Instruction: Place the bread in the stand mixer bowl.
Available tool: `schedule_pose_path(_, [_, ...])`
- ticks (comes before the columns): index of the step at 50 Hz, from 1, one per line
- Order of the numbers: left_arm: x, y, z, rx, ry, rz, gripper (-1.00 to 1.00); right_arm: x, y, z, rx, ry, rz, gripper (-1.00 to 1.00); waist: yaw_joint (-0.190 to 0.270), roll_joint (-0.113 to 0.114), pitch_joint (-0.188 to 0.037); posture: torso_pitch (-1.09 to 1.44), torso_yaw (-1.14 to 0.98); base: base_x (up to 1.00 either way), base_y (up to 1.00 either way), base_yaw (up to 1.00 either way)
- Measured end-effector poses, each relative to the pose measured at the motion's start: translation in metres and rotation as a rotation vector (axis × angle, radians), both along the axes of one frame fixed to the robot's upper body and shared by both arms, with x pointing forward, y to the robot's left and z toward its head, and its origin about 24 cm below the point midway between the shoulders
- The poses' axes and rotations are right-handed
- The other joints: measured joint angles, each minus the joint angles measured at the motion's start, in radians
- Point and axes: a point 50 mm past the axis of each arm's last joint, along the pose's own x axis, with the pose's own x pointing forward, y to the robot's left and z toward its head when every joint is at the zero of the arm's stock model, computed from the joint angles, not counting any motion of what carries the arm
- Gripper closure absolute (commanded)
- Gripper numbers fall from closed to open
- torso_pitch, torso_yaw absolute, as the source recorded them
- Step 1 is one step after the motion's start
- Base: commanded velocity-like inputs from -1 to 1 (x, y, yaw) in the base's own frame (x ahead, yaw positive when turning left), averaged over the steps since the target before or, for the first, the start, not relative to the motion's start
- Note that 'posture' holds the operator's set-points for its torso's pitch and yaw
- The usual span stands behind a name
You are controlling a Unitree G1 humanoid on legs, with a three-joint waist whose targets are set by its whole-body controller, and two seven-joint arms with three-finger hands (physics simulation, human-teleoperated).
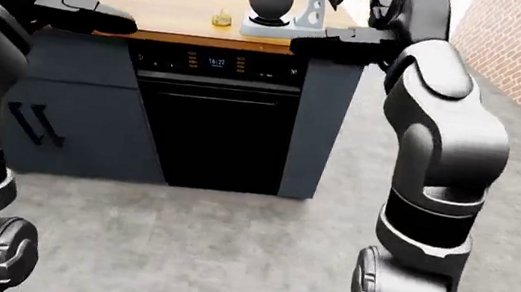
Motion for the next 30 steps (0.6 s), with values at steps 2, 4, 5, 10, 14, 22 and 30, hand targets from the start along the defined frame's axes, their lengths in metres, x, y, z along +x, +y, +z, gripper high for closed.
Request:
schedule_pose_path(2, [-0.008,0.017,0.007,-0.009,-0.006,0.024,-1.00,-0.006,-0.006,0.020,-0.022,-0.022,0.002,-1.00,-0.001,0.007,0.007,0.00,0.00,0.00,0.00,0.00])
schedule_pose_path(4, [-0.017,0.035,0.002,0.012,-0.004,0.066,-1.00,-0.015,-0.019,0.033,-0.020,-0.052,-0.010,-1.00,0.000,0.010,0.011,0.00,0.00,0.00,0.00,0.00])
schedule_pose_path(5, [-0.020,0.043,-0.004,0.012,0.005,0.079,-1.00,-0.020,-0.027,0.037,-0.005,-0.068,-0.026,-1.00,0.003,0.009,0.013,0.00,0.00,0.00,0.00,0.00])
schedule_pose_path(10, [-0.014,0.071,-0.043,-0.061,0.116,0.139,-1.00,-0.027,-0.049,0.031,0.023,-0.065,-0.094,-1.00,0.006,-0.003,0.024,0.00,0.00,0.00,0.00,0.00])
schedule_pose_path(14, [-0.014,0.063,-0.053,-0.024,0.149,0.119,-1.00,-0.027,-0.042,0.029,-0.002,-0.019,-0.060,-1.00,0.008,-0.007,0.041,0.00,0.00,0.00,0.00,0.00])
schedule_pose_path(22, [-0.024,0.069,-0.033,-0.014,0.076,0.109,-1.00,-0.077,-0.048,0.097,-0.009,-0.193,-0.067,-1.00,0.014,-0.001,0.034,0.00,0.00,0.00,0.00,0.00])
schedule_pose_path(30, [-0.022,0.064,-0.034,-0.009,0.078,0.077,-1.00,-0.110,-0.054,0.133,-0.015,-0.287,-0.071,-1.00,0.010,-0.008,0.038,0.00,0.00,0.00,0.00,0.00])
